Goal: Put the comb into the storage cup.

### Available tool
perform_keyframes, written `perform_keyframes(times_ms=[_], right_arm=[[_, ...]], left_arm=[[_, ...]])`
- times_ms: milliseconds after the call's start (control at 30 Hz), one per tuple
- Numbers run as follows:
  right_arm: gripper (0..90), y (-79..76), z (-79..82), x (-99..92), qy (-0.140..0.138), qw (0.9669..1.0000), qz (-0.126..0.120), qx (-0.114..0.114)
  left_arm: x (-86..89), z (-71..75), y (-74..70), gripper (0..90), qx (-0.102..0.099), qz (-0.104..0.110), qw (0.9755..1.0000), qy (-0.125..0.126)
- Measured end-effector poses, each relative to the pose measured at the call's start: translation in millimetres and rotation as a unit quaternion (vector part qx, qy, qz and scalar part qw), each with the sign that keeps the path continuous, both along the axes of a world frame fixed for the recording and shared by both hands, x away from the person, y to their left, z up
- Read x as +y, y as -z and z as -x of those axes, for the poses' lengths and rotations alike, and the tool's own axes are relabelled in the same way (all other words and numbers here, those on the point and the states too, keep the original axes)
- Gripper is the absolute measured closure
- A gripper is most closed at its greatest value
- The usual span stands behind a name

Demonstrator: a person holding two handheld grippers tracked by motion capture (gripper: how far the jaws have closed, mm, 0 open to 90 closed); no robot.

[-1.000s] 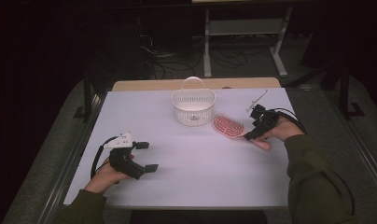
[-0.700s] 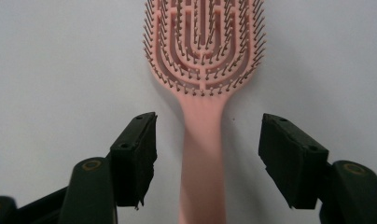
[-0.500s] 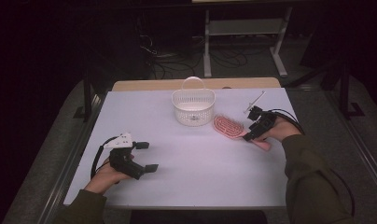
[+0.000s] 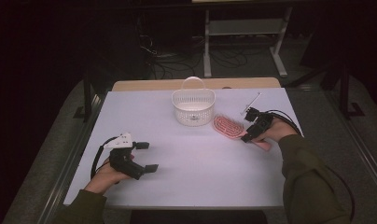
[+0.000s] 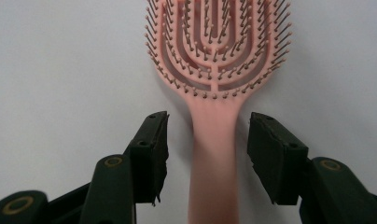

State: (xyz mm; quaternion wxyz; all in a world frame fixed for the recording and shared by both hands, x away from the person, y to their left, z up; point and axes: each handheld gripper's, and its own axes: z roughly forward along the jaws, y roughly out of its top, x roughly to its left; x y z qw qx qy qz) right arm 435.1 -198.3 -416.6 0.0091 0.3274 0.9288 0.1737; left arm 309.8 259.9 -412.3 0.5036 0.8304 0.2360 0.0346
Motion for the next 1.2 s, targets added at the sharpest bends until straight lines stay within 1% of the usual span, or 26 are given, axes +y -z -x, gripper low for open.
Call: perform_keyframes(times_ms=[267,500,900,1033,1200], right_arm=[[51.6,3.3,-1.5,1.0,-0.001,1.0000,0.004,0.009],[54.7,5.9,-2.0,3.5,-0.006,0.9999,0.013,0.009],[62.8,6.1,-3.0,3.1,-0.007,0.9998,0.016,0.002],[65.7,6.1,-2.4,4.4,-0.014,0.9996,0.024,-0.004],[66.9,5.6,-2.1,7.6,-0.023,0.9990,0.038,-0.006]], left_arm=[[0.0,-0.2,0.0,0.0,0.000,0.001,1.0000,0.000],[0.2,-0.1,-0.2,0.0,0.000,0.003,1.0000,-0.001],[0.0,-0.2,-0.2,0.0,0.000,0.003,1.0000,0.000],[-0.1,-0.3,-0.2,0.0,0.000,0.004,1.0000,0.001],[0.2,-0.1,-0.3,0.0,0.001,0.006,1.0000,0.000]])
